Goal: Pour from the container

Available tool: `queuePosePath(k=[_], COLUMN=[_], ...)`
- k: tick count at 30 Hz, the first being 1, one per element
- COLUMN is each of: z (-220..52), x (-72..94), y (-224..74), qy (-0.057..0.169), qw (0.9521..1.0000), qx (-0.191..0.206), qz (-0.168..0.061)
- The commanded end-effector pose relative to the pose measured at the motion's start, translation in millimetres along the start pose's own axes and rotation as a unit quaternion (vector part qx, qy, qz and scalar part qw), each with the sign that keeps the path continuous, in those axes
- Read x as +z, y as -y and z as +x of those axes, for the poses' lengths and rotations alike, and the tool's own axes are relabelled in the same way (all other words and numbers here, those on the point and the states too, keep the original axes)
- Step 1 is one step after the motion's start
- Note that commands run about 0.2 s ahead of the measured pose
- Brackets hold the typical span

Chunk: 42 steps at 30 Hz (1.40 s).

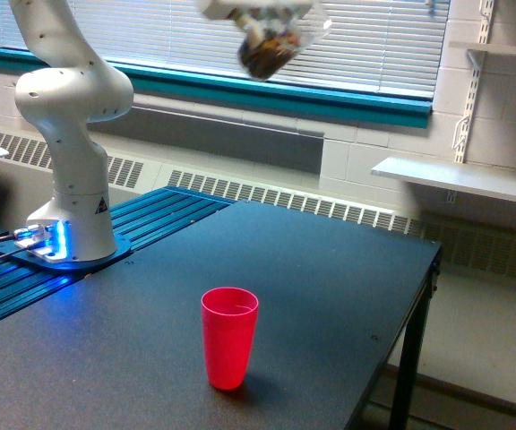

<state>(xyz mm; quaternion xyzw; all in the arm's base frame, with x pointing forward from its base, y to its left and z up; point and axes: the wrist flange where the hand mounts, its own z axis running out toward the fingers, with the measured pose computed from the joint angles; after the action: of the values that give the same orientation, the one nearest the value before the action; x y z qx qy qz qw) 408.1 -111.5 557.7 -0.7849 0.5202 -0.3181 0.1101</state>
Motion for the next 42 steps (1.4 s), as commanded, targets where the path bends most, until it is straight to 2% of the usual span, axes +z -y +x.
queuePosePath(k=[1, 8, 22, 31, 42], z=[18, 28, 46, 54, 58], x=[4.7, 18.5, 47.8, 69.4, 104.2], y=[-36, -74, -136, -160, -177], qy=[-0.001, 0.009, 0.039, 0.054, 0.079], qw=[0.9994, 0.9974, 0.9909, 0.9879, 0.984], qx=[0.033, 0.061, 0.113, 0.127, 0.139], qz=[-0.012, -0.036, -0.062, -0.071, -0.08])
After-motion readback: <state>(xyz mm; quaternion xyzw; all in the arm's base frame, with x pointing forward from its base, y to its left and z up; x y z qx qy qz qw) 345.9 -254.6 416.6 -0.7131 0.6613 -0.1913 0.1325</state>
